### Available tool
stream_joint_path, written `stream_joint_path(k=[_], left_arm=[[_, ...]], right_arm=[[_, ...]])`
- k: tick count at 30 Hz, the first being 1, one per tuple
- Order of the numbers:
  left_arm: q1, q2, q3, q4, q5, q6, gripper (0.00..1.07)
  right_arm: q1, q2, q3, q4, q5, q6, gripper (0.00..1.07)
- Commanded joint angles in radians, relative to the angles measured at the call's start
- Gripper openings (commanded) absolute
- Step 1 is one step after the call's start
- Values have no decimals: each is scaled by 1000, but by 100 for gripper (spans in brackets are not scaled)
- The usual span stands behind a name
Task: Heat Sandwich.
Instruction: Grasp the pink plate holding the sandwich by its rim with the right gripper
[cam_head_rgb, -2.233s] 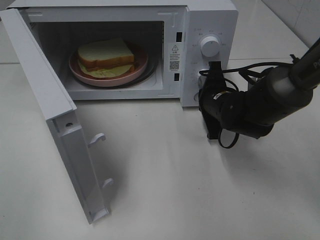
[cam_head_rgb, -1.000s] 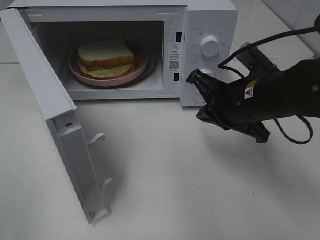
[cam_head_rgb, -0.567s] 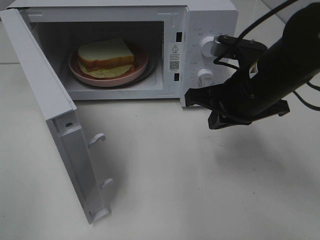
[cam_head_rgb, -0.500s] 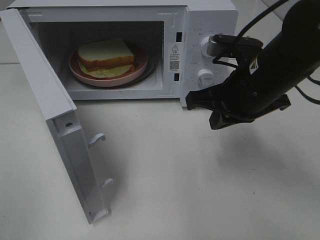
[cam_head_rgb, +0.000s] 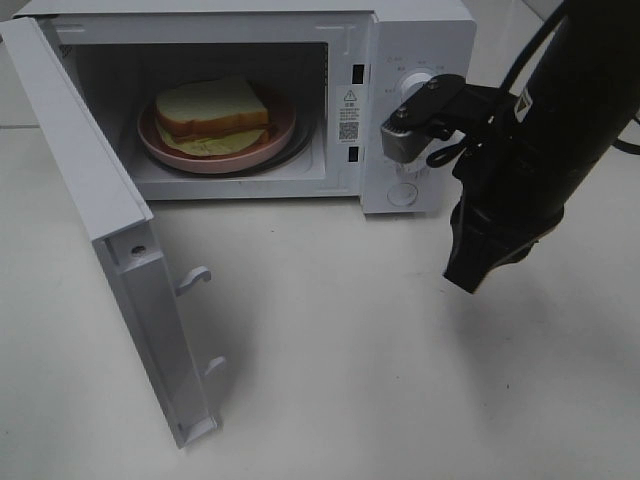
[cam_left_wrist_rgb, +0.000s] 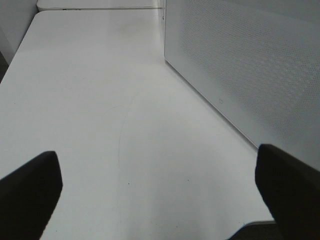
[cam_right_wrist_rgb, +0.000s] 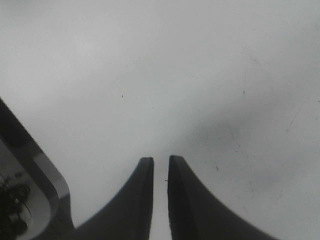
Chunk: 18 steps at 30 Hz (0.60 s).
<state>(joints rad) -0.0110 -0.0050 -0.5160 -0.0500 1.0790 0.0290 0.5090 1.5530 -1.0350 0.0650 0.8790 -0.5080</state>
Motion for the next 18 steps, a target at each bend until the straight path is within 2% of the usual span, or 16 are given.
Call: stream_joint_path(k=[1,3,4,8,12,13,15,16,17,18], left_arm=[[2,-16,1,-7,-4,-2,98],[2,-16,1,-7,-4,-2,98],[2,-16,1,-7,-4,-2,98],[2,-16,1,-7,-4,-2,98],[2,-16,1,-7,-4,-2,98],[2,-16,1,-7,-4,-2,98],[2,-16,1,-7,-4,-2,98],[2,-16,1,-7,-4,-2,98],[2,-16,1,-7,-4,-2,98],[2,-16,1,-7,-4,-2,98]], right_arm=[[-5,-10,-9,-2,52,-243,11],[-5,-10,-9,-2,75,-420,12],[-5,-10,-9,-2,75,-420,12],[-5,-10,-9,-2,81,-678,14],[-5,-10,-9,-7,74,-768,18],[-5,-10,-9,-10,58,-783,24],[-5,-10,-9,-10,50,-783,27],[-5,-10,-9,-11,40,-783,33],[-5,-10,-9,-13,26,-782,44],[-5,-10,-9,-13,26,-782,44]])
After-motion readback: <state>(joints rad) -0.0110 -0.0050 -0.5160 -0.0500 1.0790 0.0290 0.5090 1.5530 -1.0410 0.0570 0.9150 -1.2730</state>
